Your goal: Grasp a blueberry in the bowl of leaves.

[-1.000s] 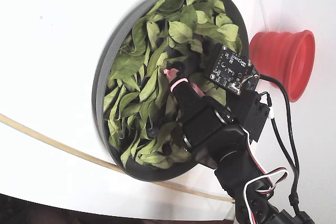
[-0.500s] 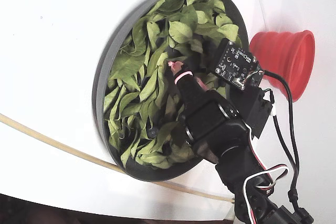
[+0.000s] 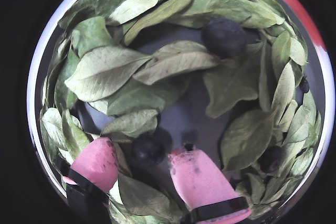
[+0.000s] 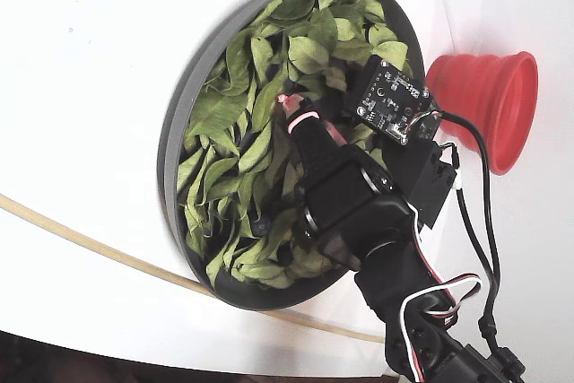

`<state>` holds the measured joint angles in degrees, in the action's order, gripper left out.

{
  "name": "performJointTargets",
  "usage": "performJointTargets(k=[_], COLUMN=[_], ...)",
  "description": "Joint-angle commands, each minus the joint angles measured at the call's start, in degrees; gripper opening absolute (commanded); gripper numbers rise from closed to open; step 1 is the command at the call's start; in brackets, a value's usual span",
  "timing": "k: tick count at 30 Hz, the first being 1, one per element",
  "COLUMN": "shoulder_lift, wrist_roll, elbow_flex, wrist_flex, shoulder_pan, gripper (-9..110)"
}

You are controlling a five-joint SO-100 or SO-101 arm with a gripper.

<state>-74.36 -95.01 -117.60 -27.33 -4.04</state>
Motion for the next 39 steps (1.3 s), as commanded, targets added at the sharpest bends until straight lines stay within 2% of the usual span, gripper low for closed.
performJointTargets(k=[1,39], shoulder_lift=[-0.97,4.57], wrist_roll=[0.26,-0.62], elbow_flex=[2.72,7.12], wrist_flex=[-1.32,-4.39], shoulder_pan=[-0.26,-0.79], gripper=[18,10])
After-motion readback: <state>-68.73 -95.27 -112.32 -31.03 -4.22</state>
